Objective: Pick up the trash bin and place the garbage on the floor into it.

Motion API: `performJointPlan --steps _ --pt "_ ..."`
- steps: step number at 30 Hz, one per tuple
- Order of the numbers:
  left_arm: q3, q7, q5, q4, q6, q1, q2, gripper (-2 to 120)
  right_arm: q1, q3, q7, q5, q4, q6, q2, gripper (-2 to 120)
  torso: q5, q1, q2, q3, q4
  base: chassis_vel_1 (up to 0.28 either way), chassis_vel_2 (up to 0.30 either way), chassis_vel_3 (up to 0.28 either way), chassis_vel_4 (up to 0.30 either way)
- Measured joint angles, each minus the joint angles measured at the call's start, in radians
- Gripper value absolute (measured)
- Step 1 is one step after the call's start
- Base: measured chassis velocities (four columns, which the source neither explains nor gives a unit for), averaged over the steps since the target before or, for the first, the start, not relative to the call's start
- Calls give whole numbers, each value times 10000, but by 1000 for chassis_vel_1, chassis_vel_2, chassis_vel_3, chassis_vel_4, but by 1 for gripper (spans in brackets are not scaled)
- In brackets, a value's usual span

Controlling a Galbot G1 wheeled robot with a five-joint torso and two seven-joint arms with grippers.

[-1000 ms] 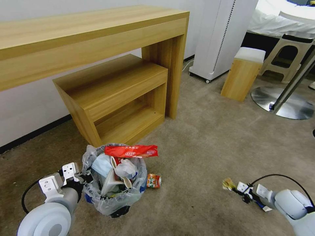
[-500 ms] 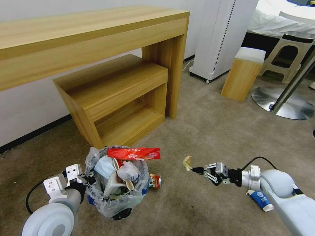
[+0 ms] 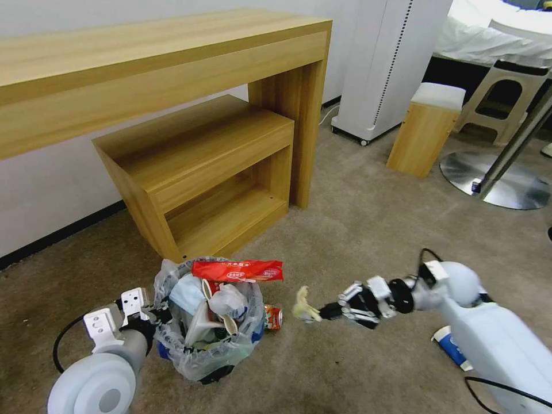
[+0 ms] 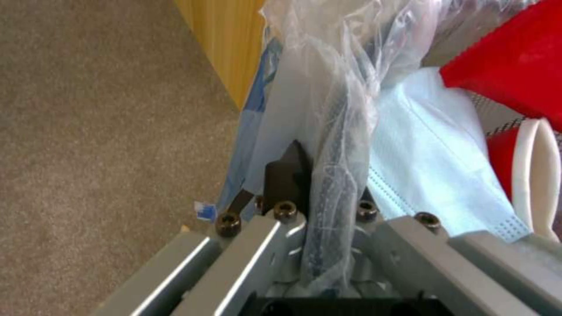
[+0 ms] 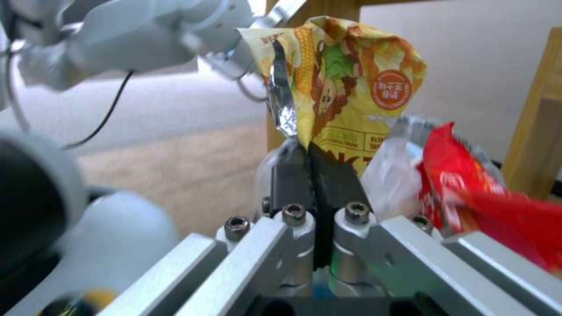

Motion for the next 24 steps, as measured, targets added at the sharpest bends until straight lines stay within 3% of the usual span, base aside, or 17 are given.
performJointPlan --steps 12,24 --pt "-35 0 100 -337 26 181 -52 1 1287 -2128 879 -89 -527 0 1027 0 0 0 0 0 0 0 0 0 0" --pt "-83 11 116 -568 34 333 -62 1 1622 -2610 998 -215 -738 -45 1357 0 0 0 0 0 -1 0 0 0 0"
